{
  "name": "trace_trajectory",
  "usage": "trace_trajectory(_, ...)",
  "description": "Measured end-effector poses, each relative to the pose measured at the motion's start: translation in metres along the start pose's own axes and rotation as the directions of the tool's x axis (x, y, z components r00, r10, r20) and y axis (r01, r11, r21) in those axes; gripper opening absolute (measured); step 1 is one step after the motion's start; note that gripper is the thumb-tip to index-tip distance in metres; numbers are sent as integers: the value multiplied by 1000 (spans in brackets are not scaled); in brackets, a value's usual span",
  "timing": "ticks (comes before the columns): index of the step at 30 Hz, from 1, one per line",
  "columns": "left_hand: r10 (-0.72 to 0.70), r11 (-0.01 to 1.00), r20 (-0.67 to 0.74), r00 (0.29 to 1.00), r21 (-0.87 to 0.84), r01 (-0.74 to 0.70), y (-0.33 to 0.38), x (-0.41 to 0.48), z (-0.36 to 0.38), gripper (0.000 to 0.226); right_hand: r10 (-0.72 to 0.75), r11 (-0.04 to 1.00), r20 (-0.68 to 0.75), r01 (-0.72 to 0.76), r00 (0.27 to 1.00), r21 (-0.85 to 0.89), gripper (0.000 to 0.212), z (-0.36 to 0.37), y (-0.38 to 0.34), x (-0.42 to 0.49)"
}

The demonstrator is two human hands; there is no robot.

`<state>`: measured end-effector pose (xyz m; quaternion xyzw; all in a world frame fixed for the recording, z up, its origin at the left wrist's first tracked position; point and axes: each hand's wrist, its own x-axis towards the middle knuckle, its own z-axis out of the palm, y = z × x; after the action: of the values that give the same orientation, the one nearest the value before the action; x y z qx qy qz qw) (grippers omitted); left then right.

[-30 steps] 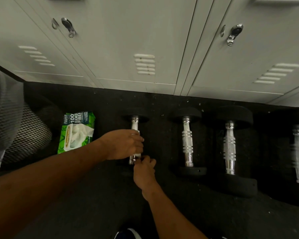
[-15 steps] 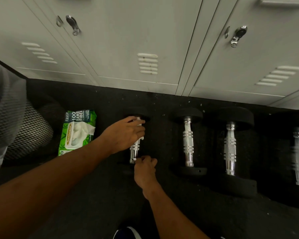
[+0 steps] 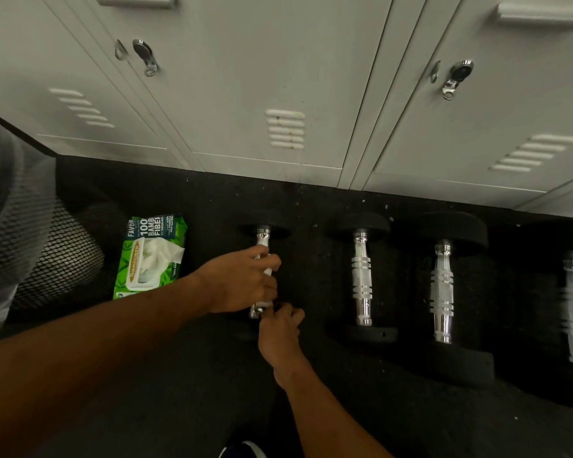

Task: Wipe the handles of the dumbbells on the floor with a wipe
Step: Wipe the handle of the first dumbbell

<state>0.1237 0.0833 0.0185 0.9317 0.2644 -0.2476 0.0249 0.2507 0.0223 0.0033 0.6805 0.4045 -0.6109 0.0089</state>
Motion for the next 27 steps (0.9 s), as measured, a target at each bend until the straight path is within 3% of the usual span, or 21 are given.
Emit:
trace_trajectory(6, -143, 988, 54, 988, 67, 139, -20, 9, -5, 46, -37, 999, 12, 37, 999, -20, 44, 0, 0, -2)
trace_trajectory(14, -409, 872, 176, 896, -213, 440, -23, 14, -15, 54, -4, 1000, 25, 4, 1000, -20, 40, -2, -3, -2)
trace_trajectory(21, -238, 884, 174, 956, -369, 287, 21, -11, -6, 43, -10, 994, 7, 11, 1000, -105, 41, -4, -4, -5)
trace_trajectory(27, -240, 876, 171, 956, -387, 289, 26, -12, -1, 40, -1, 993, 16, 3, 1000, -119, 40, 1, -2, 1)
